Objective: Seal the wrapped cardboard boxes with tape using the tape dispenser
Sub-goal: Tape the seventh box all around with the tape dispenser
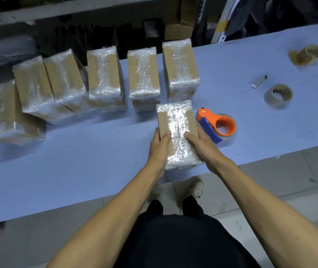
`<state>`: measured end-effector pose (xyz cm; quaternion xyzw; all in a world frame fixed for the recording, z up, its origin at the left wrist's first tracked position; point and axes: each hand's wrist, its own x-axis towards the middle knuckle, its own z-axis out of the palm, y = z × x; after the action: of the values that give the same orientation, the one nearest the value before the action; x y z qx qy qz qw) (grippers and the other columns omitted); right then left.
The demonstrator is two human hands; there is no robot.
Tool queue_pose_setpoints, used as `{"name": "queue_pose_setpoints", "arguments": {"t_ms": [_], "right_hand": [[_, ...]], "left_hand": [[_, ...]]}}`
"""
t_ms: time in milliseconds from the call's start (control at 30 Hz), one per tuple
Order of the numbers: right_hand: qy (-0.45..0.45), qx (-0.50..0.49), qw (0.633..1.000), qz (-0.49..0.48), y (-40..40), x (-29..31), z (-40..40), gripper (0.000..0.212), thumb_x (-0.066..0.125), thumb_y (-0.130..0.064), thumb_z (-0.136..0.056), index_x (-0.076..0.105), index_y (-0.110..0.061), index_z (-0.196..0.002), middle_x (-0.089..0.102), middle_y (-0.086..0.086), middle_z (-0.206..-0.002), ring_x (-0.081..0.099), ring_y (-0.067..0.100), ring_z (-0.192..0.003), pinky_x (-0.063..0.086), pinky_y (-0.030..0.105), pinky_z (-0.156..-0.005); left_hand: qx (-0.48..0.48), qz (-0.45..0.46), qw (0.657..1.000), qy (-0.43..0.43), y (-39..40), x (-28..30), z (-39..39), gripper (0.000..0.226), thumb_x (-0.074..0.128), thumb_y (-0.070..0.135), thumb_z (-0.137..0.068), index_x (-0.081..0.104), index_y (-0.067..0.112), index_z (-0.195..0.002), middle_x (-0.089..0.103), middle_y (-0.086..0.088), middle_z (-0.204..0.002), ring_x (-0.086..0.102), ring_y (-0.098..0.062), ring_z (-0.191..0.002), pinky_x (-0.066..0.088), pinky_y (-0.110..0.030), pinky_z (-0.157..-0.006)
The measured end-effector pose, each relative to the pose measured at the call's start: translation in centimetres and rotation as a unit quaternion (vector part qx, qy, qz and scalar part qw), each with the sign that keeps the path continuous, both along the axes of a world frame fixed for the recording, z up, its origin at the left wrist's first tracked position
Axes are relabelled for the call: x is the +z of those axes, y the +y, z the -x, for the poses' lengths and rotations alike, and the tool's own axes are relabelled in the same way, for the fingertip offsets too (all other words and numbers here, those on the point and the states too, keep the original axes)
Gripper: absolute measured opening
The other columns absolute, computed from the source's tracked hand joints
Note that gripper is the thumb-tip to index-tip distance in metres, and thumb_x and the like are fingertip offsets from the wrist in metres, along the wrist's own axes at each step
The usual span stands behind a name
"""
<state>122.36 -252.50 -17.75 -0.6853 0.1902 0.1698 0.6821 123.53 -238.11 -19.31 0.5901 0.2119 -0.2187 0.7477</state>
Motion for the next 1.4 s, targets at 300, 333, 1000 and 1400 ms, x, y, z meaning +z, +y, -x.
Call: {"name": "queue_pose_setpoints", "arguments": {"t_ms": [300, 333, 1000, 1400], "right_hand": [[-0.090, -0.120, 0.989, -0.002, -3.7, 6.2, 1.1, 0.042, 0.047, -0.014, -0.097, 0.053, -0.034, -0.133, 0.069, -0.020, -0.116, 0.068, 0.006, -0.106, 0.054, 0.017, -0.076], [-0.094, -0.122, 0.988, 0.004, -4.6, 6.9, 1.0, 0.044, 0.047, -0.014, -0.096, 0.053, -0.035, -0.135, 0.069, -0.016, -0.120, 0.067, 0.008, -0.108, 0.055, 0.020, -0.079], [-0.010, -0.054, 0.997, 0.060, -22.9, -1.5, -18.8, 0.063, 0.045, -0.040, -0.097, 0.022, -0.033, -0.155, 0.042, -0.003, -0.154, 0.044, 0.019, -0.138, 0.035, 0.045, -0.115], [-0.025, -0.034, 0.996, 0.083, -24.1, -5.5, -25.0, 0.062, 0.044, -0.041, -0.101, 0.016, -0.036, -0.156, 0.042, -0.011, -0.152, 0.044, 0.011, -0.133, 0.033, 0.022, -0.104]], "left_hand": [[-0.104, 0.045, 0.992, -0.051, -4.4, 6.3, -2.7, 0.027, 0.051, 0.027, -0.103, 0.059, 0.026, -0.129, 0.076, 0.004, -0.112, 0.074, -0.013, -0.095, 0.058, -0.023, -0.070], [-0.110, 0.042, 0.991, -0.059, -5.3, 6.9, -3.2, 0.028, 0.051, 0.028, -0.103, 0.058, 0.026, -0.130, 0.075, 0.003, -0.113, 0.074, -0.013, -0.096, 0.058, -0.024, -0.071], [-0.111, -0.255, 0.954, -0.112, -24.2, 1.2, -21.3, 0.034, 0.040, 0.036, -0.106, 0.055, 0.026, -0.135, 0.068, -0.006, -0.120, 0.062, -0.029, -0.114, 0.049, -0.039, -0.098], [-0.085, -0.315, 0.941, -0.091, -25.6, -1.5, -26.5, 0.052, 0.043, 0.042, -0.106, 0.042, 0.016, -0.151, 0.056, -0.005, -0.145, 0.051, -0.023, -0.134, 0.040, -0.040, -0.113]]}}
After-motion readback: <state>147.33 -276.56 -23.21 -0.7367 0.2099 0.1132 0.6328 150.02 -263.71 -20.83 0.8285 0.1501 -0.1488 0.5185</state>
